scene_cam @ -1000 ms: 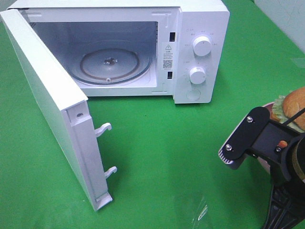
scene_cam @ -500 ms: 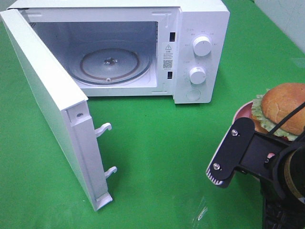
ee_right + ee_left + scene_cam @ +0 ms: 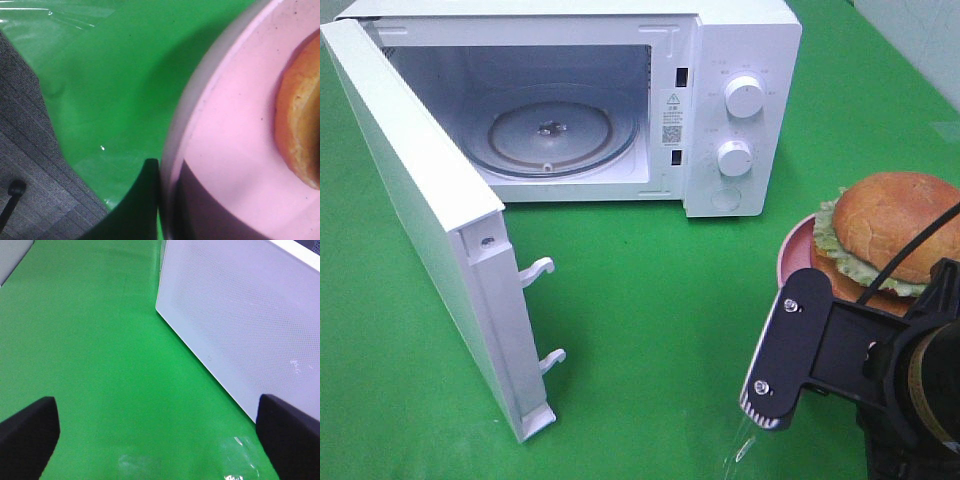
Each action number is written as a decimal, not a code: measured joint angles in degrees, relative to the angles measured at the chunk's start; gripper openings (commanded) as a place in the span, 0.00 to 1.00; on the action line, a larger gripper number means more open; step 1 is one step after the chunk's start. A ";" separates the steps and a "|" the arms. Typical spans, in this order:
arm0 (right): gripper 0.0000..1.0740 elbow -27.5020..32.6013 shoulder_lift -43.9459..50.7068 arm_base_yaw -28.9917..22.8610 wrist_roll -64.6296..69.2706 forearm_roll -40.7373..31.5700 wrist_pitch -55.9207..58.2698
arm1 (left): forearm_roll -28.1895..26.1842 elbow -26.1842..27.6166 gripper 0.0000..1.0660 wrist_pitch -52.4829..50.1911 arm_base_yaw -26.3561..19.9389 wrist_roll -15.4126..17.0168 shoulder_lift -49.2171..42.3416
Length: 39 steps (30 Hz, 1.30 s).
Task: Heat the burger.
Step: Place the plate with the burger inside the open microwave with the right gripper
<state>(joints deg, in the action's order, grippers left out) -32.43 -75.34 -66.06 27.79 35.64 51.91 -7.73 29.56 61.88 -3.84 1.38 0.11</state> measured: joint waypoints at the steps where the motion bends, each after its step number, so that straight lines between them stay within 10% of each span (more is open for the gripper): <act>1: 0.00 0.00 0.00 0.00 0.00 0.00 0.00 | 0.00 0.00 0.95 0.00 0.00 0.00 0.00; 39: 0.00 0.06 0.00 -0.11 -25.67 3.15 -12.61 | 0.00 0.00 0.95 0.00 0.00 0.00 0.00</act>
<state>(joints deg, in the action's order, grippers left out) -32.37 -75.34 -66.18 2.12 38.79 39.30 -7.73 29.56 61.88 -3.84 1.38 0.11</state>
